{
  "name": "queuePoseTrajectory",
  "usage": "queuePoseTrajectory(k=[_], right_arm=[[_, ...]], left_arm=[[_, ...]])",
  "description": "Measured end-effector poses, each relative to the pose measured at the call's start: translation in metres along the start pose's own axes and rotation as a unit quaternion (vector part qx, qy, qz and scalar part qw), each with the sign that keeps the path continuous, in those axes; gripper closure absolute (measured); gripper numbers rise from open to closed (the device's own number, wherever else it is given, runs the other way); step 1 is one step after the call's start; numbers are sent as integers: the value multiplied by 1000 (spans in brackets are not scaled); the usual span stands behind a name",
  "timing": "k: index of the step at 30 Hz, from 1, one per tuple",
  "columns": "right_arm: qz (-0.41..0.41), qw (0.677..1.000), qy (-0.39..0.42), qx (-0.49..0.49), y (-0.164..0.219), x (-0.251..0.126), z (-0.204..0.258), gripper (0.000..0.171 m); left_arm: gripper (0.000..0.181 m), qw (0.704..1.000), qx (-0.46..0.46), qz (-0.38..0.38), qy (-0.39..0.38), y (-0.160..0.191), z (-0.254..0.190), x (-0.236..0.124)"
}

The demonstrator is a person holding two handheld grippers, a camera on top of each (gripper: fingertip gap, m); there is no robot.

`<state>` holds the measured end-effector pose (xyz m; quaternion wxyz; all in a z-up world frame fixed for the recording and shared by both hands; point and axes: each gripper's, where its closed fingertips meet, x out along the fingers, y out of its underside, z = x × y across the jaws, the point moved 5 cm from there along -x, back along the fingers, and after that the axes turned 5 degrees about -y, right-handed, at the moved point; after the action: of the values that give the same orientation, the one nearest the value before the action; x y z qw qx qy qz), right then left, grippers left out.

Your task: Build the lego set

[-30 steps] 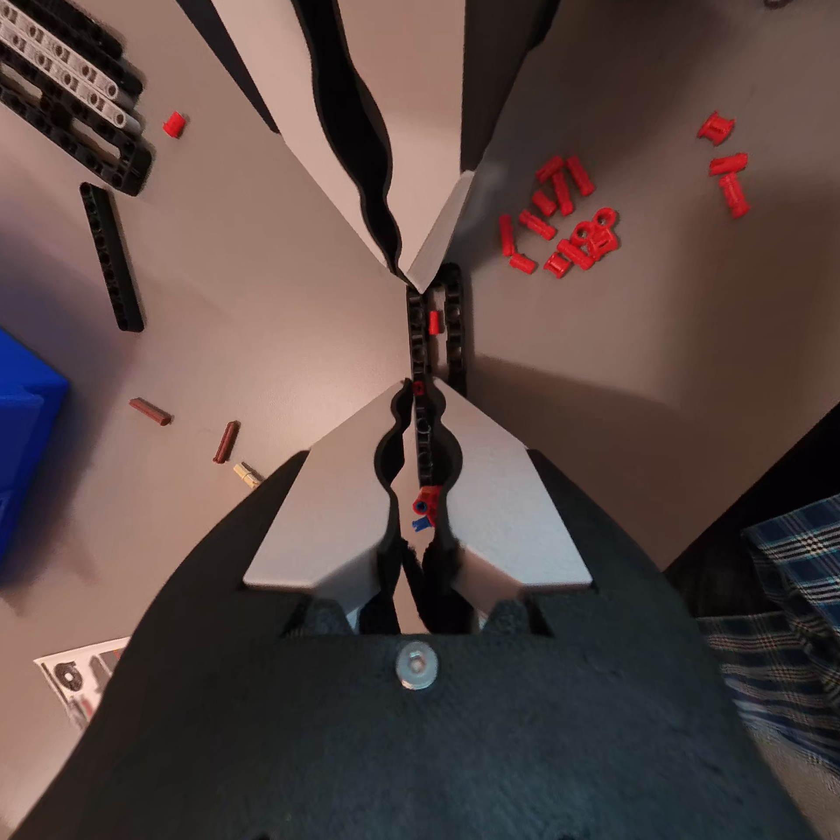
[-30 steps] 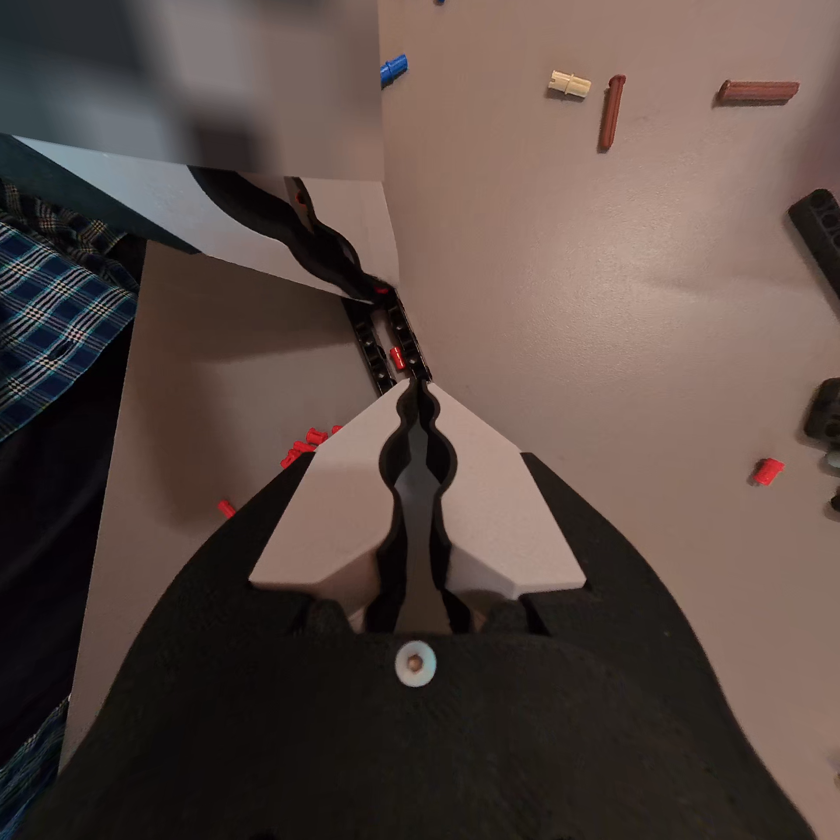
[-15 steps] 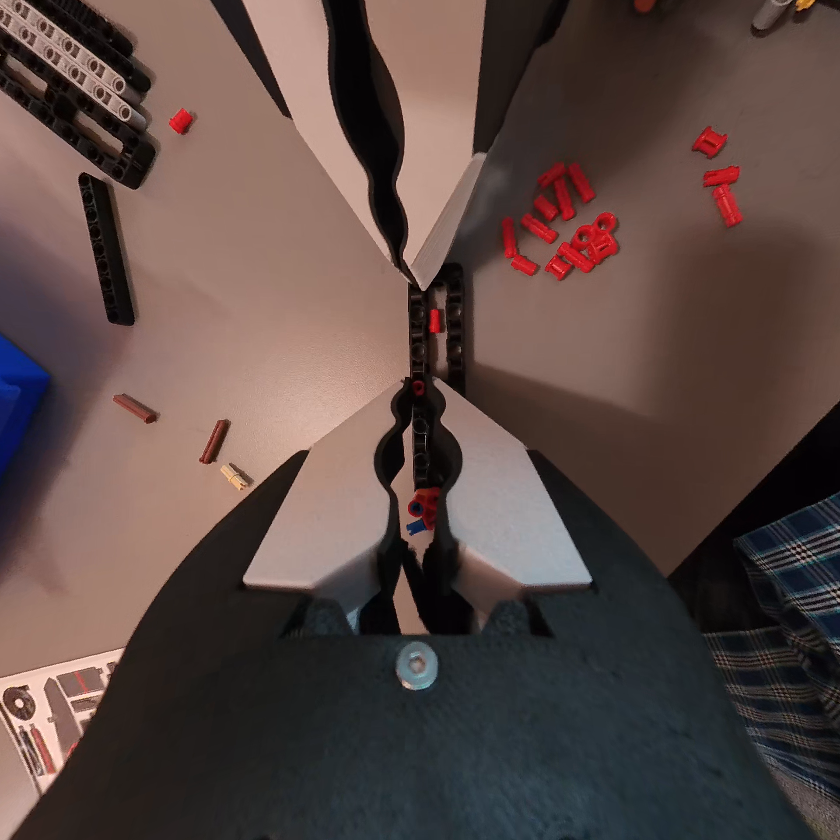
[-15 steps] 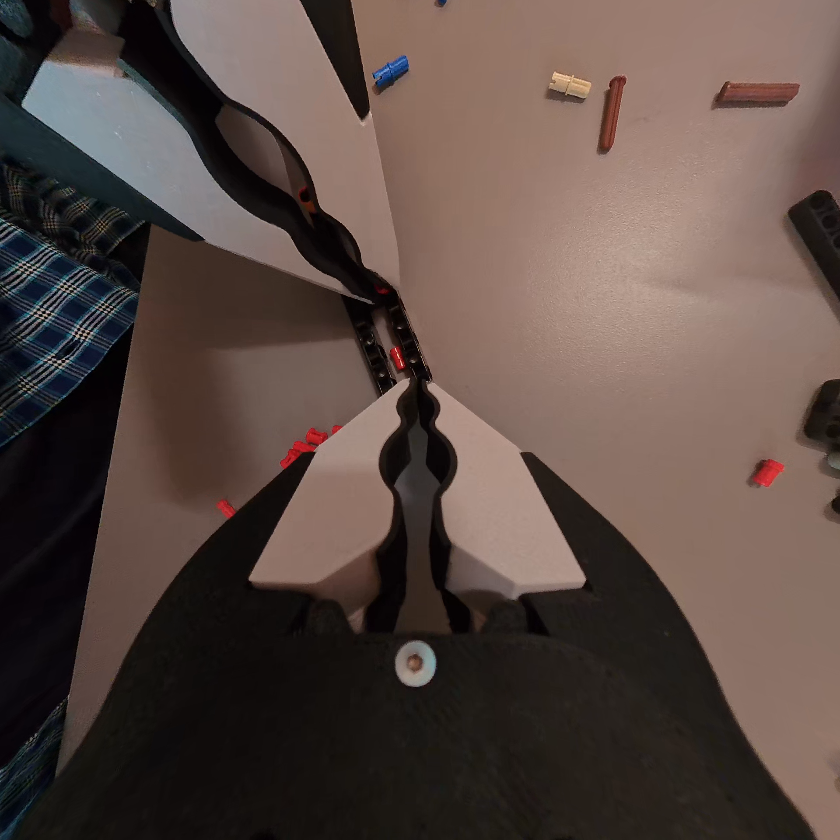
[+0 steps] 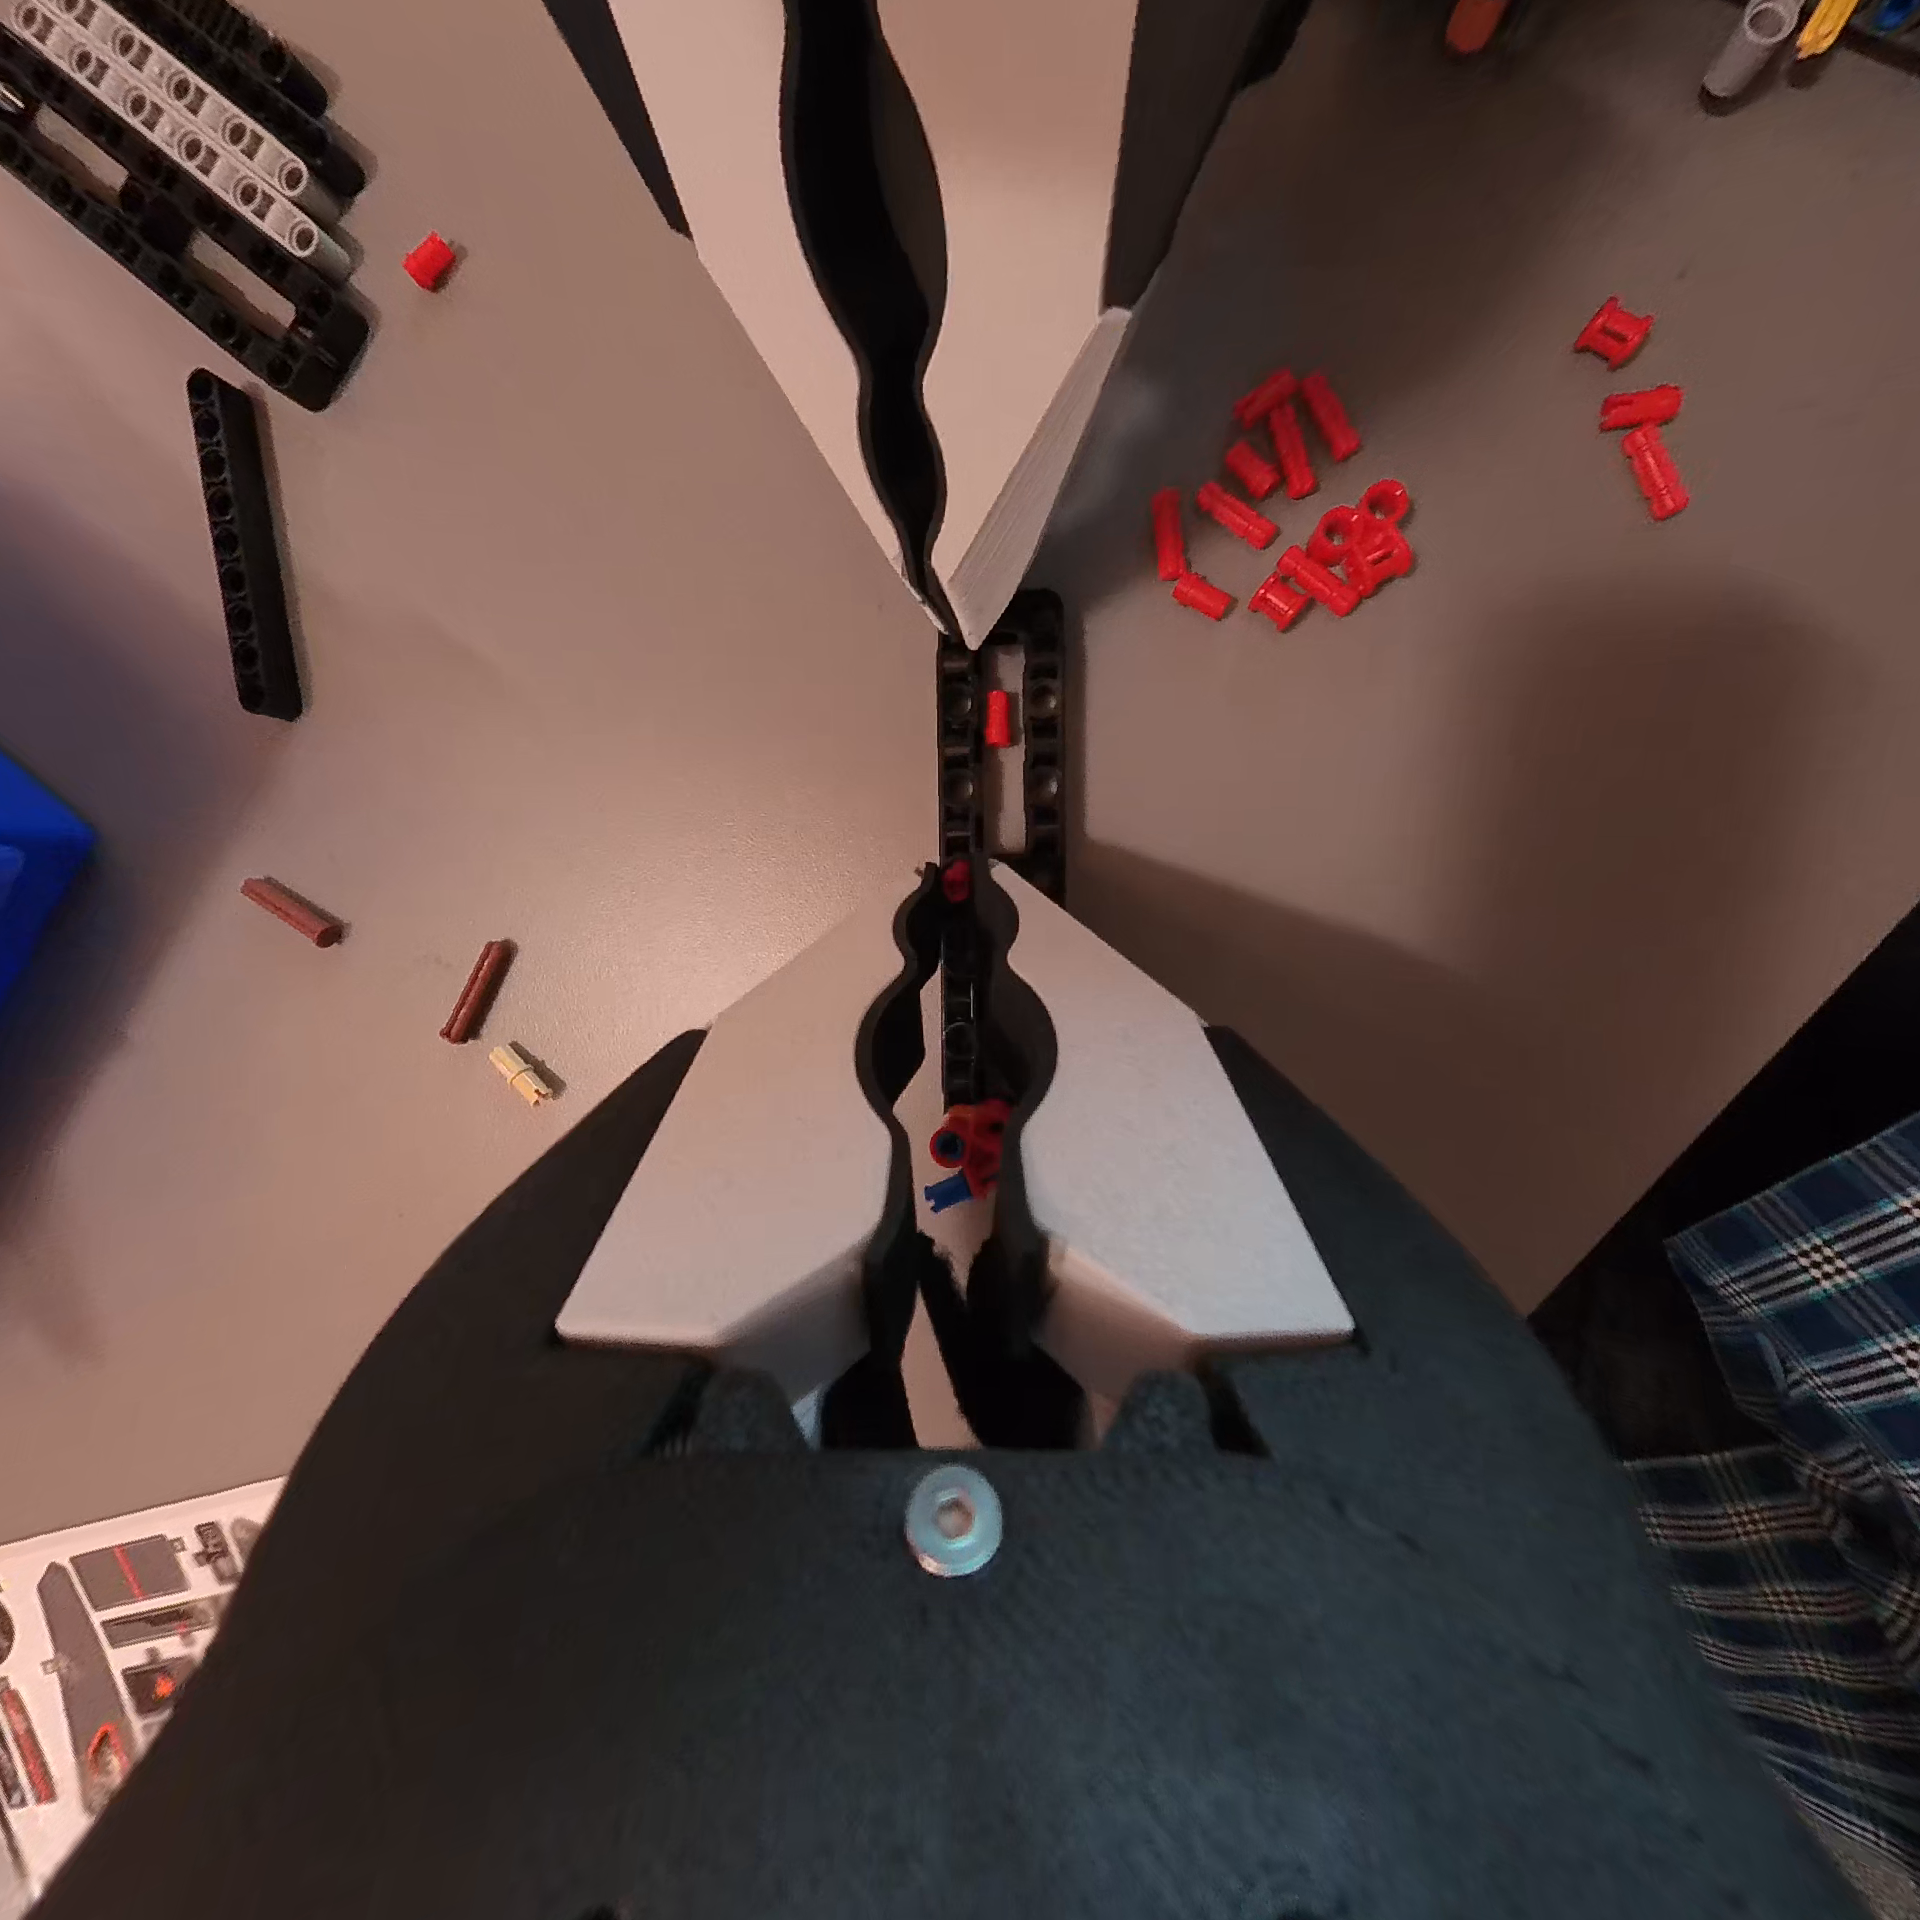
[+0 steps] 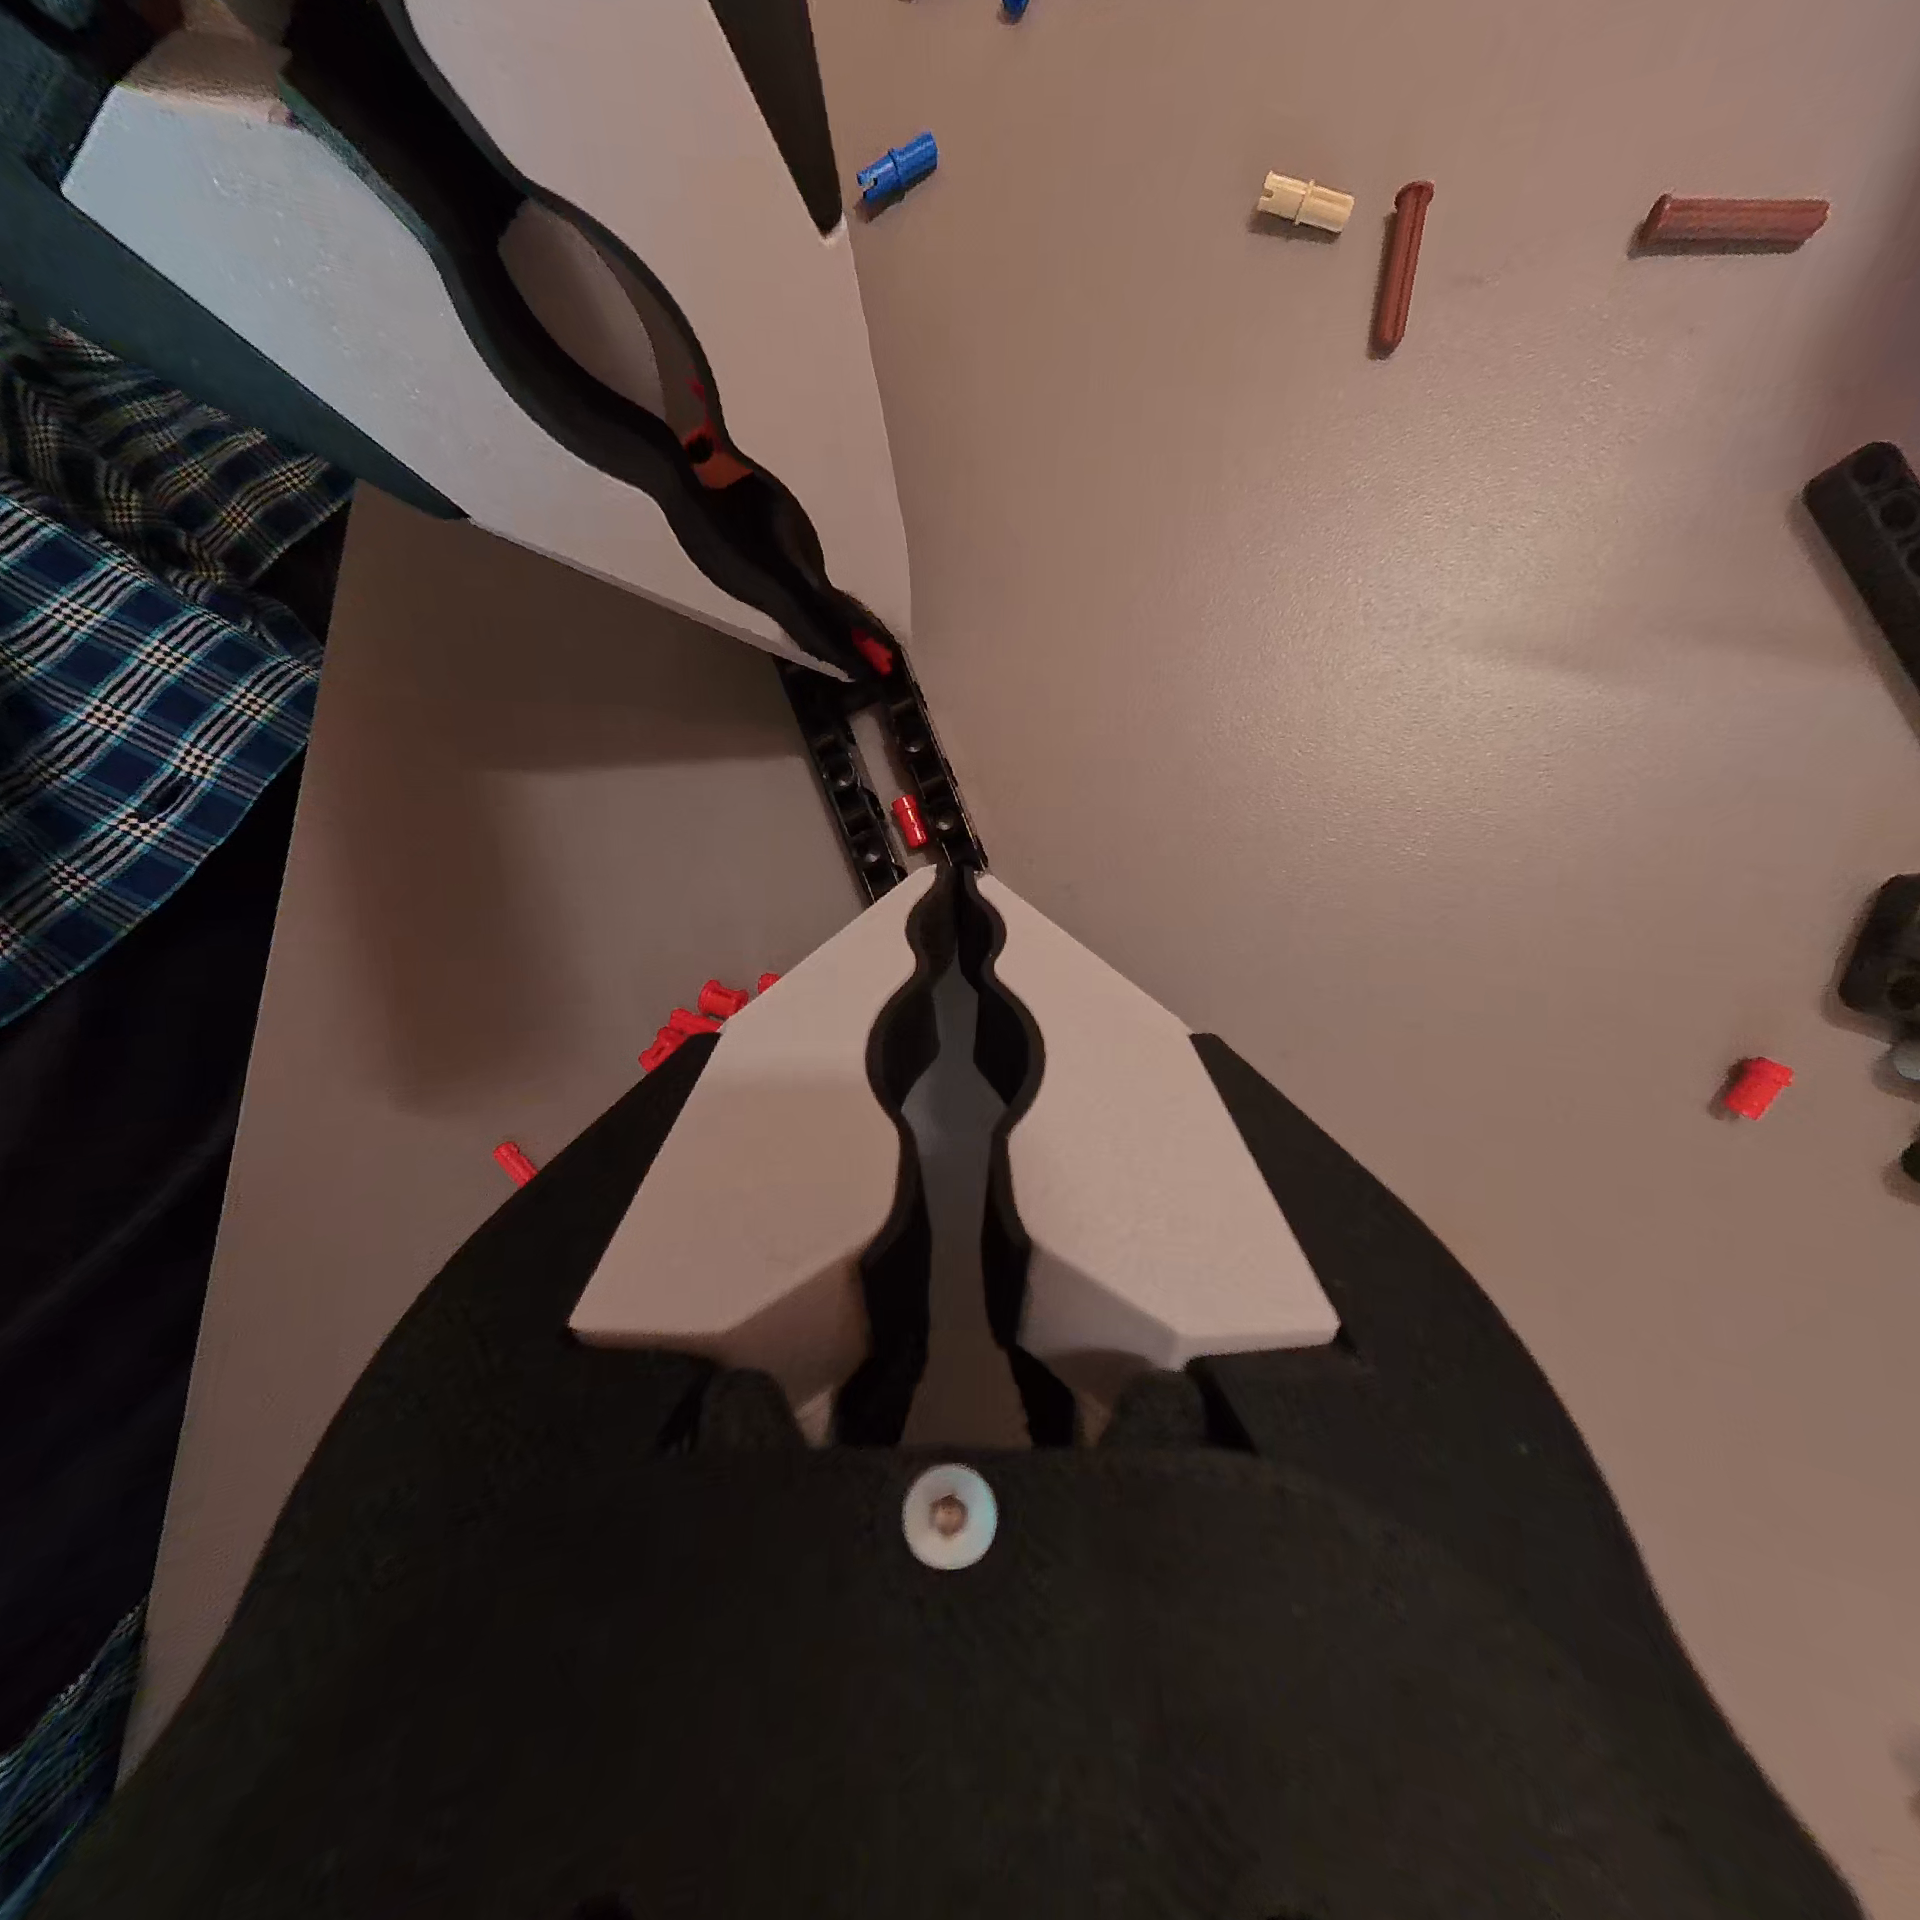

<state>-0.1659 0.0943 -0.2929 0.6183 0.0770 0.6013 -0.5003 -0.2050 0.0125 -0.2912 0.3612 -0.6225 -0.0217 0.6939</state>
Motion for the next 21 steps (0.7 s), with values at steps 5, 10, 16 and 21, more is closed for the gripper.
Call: queuePoseTrajectory(k=[5,10,16,21], right_arm=[[0,1000,0,0,0,0,0,171],[2,1000,1,-1,0,0,0,171],[2,1000,1,-2,0,0,0,171],[2,1000,1,-3,0,0,0,171]], left_arm=[[178,1000,12,8,-9,-2,-1,0],[178,998,44,24,-26,-4,-4,1],[178,998,43,22,-35,-4,-5,1],[178,998,39,26,-29,-4,-4,1]])
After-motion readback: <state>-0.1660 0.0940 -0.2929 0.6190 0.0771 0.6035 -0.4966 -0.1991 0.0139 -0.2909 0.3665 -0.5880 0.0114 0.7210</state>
